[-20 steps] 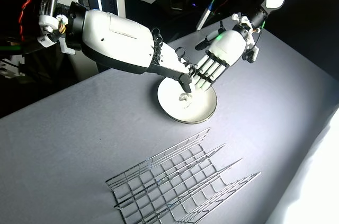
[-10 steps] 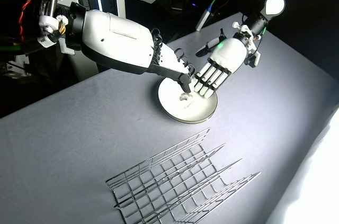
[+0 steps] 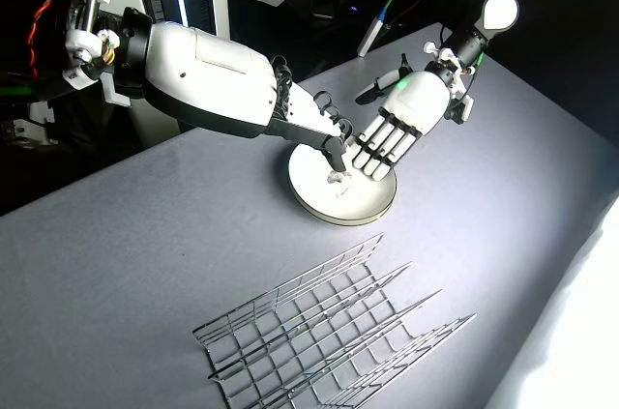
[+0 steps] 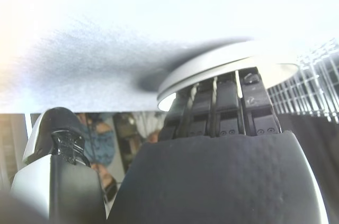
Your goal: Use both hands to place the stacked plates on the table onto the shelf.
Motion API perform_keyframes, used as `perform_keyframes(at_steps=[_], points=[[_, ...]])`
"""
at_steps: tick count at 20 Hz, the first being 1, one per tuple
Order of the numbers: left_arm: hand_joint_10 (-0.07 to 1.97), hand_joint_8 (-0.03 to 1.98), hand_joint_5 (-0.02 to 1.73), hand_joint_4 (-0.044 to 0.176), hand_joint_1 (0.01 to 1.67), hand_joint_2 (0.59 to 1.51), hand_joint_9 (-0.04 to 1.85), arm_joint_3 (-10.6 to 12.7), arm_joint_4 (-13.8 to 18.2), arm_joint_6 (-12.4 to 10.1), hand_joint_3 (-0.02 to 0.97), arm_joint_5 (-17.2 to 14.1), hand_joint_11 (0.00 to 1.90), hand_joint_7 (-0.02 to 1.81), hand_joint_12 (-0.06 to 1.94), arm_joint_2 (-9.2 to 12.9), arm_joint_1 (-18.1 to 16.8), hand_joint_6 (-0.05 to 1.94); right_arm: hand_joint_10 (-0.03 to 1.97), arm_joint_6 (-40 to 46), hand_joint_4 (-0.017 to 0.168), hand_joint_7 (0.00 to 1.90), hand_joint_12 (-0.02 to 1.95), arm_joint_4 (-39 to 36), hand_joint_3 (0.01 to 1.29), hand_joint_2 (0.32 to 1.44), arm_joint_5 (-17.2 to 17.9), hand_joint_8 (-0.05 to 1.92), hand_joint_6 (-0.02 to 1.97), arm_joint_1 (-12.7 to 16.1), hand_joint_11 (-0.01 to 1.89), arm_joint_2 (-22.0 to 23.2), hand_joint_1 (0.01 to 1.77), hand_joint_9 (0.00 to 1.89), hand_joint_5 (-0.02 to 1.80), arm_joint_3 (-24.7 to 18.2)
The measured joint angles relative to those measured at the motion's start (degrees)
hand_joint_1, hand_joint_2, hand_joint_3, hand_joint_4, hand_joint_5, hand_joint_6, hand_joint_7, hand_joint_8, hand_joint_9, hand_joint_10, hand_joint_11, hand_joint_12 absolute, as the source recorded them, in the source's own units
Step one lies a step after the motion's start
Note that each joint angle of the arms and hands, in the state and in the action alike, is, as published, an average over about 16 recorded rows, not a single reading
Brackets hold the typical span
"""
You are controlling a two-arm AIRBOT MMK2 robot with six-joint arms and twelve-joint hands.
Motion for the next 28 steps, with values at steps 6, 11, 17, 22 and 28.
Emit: perform_keyframes(at_steps=[6,11,17,22,28], points=[[-0.01,-0.02,-0.01,-0.009,0.01,1.036,0.01,-0.44,-0.65,0.04,0.020,0.46,0.01,-0.01,0.00,-2.05,-0.23,-0.03,0.01,-0.04,0.003,0.29,0.70,-1.75,0.01,1.22,1.34,0.00,0.01,-0.18,0.02,0.00,0.22,0.27,0.27,0.37],[0.00,-0.02,-0.01,-0.009,0.01,1.039,0.01,-0.65,-0.71,0.07,0.020,0.91,0.01,-0.01,0.00,-4.11,-1.03,-0.03,0.01,-0.05,0.003,0.24,0.65,-4.56,0.01,1.14,3.58,0.00,0.01,-0.47,0.02,0.00,0.37,0.23,0.22,1.15],[0.00,-0.03,-0.02,-0.010,0.01,1.043,0.01,-0.80,-0.36,0.06,0.020,1.48,0.01,-0.01,0.00,-5.91,-2.11,-0.03,0.01,-0.05,0.002,0.14,0.43,-7.96,0.01,1.01,6.74,0.00,0.01,-1.32,0.02,0.09,0.64,0.14,0.12,2.14],[0.00,-0.03,-0.02,-0.010,0.01,1.040,0.02,-0.91,-0.17,0.04,0.021,1.91,0.01,-0.01,0.00,-6.74,-2.67,-0.03,0.01,-0.04,0.002,0.06,0.33,-9.55,0.01,0.89,8.95,0.00,0.01,-2.93,0.02,0.48,0.88,0.07,0.05,2.66],[0.00,-0.03,-0.02,-0.010,0.01,1.034,0.02,-0.94,0.17,0.00,0.021,2.11,0.01,-0.01,0.00,-7.23,-3.15,-0.03,0.01,0.03,0.002,0.02,0.37,-9.88,0.01,0.82,10.20,0.00,0.01,-5.84,0.02,1.04,1.08,0.03,0.02,2.70]])
